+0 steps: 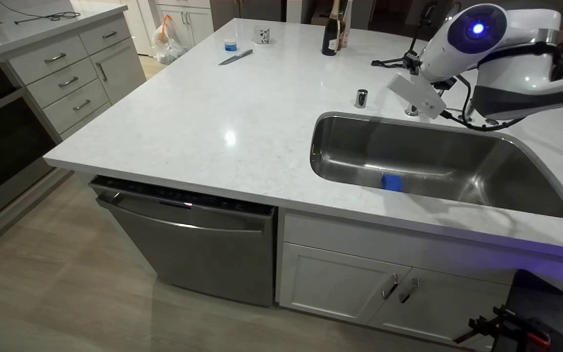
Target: Push back the extendable spout
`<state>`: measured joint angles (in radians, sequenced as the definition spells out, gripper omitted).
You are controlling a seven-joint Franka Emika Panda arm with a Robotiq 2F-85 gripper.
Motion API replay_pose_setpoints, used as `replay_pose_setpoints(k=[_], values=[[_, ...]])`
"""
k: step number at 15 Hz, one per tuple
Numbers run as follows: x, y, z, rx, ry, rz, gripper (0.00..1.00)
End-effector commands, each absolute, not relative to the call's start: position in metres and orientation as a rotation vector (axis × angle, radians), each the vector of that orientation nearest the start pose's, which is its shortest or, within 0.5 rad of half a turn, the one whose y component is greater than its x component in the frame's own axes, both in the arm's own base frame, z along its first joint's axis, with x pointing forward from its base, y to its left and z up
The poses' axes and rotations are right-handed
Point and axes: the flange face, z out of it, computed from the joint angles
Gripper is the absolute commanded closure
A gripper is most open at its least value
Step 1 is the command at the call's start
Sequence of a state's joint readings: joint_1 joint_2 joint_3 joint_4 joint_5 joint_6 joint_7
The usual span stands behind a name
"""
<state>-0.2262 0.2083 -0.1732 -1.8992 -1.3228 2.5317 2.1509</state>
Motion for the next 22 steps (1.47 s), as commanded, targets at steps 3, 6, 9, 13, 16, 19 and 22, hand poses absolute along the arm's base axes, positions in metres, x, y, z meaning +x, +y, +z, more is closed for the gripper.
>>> replay_pose_setpoints(k=[3,6,9,13,16,19,22], values=[[0.581,-0.236,0.460,-2.111,2.210,-1.659,0.78],[0.578,-0.241,0.470,-2.091,2.223,-1.679,0.78],[0.580,-0.241,0.476,-2.099,2.226,-1.717,0.78],[0.585,-0.236,0.473,-2.138,2.261,-1.780,0.78],[0.588,-0.238,0.460,-2.207,2.308,-1.848,0.78],[0.594,-0.242,0.441,-2.291,2.298,-1.939,0.78],[0.600,-0.248,0.421,-2.398,2.217,-2.056,0.78]])
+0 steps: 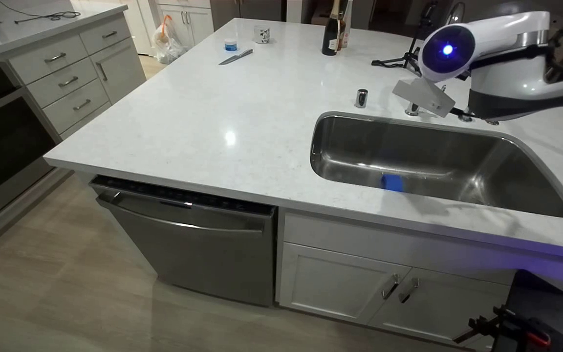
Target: Push back the extendable spout
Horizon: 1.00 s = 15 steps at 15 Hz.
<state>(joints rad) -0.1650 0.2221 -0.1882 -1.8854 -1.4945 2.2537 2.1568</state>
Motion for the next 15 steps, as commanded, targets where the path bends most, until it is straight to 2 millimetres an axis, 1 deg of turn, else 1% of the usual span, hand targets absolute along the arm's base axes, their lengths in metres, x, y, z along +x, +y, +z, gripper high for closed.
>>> replay_pose_setpoints(k=[1,4,8,12,15], values=[[0.602,-0.250,0.414,1.500,-1.352,1.291,0.78],[0.606,-0.257,0.401,1.472,-1.224,1.312,0.78],[0.610,-0.259,0.389,1.442,-1.067,1.345,0.78],[0.607,-0.261,0.389,1.413,-1.016,1.364,0.78],[0.603,-0.265,0.390,1.396,-1.057,1.340,0.78]])
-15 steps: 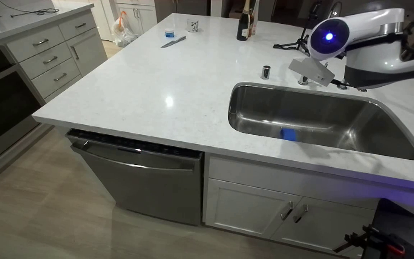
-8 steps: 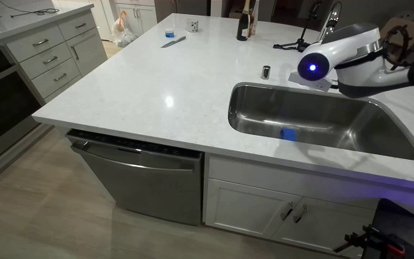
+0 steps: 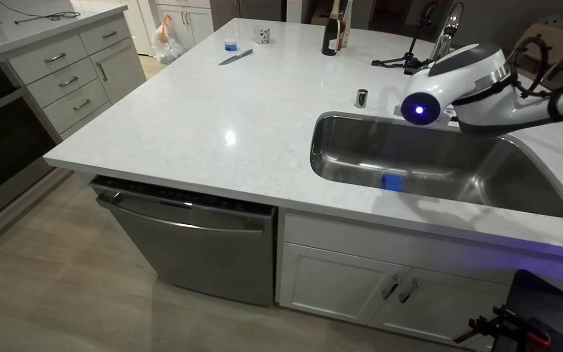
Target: Push back the extendable spout
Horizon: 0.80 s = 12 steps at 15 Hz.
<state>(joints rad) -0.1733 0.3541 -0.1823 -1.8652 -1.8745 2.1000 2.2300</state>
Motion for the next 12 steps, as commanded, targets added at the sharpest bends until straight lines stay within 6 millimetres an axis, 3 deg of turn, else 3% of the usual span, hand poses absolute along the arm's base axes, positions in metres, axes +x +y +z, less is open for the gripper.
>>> replay_pose_setpoints(k=[1,5,12], values=[[0.602,-0.266,0.391,1.394,-1.077,1.328,0.78],[0.601,-0.270,0.402,1.341,-1.169,1.297,0.78],[0.606,-0.256,0.404,1.338,-1.291,1.277,0.78]])
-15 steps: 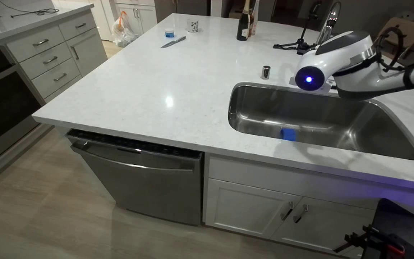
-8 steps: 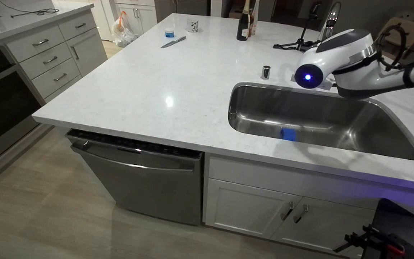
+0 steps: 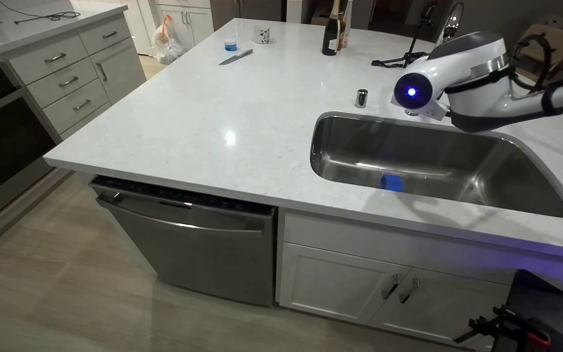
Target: Push back the extendable spout
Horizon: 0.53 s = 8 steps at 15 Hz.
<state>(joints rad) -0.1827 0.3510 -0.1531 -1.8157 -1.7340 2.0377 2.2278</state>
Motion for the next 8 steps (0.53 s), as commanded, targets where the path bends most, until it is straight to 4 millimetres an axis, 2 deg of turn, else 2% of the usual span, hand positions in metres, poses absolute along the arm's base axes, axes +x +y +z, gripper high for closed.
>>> replay_pose_setpoints(k=[1,8], values=[[0.606,-0.255,0.405,1.335,-1.319,1.271,0.78],[0.609,-0.246,0.418,1.287,-1.460,1.282,0.78]])
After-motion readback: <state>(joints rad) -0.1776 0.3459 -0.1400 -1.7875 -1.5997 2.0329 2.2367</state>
